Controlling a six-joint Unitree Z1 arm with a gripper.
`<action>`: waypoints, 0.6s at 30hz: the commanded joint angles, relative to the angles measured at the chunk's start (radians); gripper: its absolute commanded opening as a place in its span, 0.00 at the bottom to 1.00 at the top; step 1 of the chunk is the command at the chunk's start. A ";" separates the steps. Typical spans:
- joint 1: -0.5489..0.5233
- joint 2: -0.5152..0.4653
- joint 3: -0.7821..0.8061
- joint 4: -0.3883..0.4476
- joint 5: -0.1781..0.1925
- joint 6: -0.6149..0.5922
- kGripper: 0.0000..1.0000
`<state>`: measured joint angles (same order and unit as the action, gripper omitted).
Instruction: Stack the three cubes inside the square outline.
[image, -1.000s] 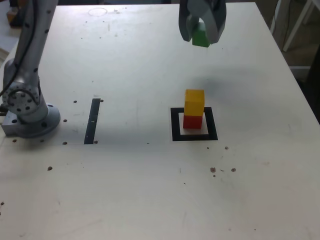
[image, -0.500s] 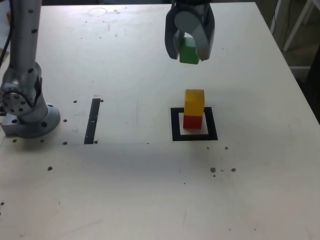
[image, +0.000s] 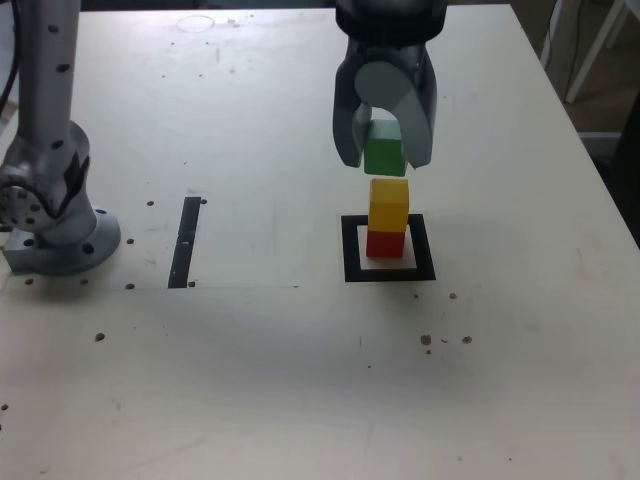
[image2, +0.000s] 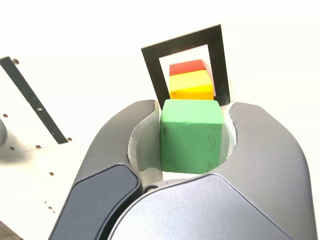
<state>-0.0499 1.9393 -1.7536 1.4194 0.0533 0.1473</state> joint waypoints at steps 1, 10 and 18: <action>-0.004 0.017 -0.005 -0.005 -0.010 -0.002 0.32; -0.004 0.056 -0.007 -0.027 -0.033 -0.002 0.32; 0.000 0.060 0.002 -0.033 -0.032 -0.002 0.32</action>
<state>-0.0509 1.9967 -1.7533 1.3887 0.0211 0.1459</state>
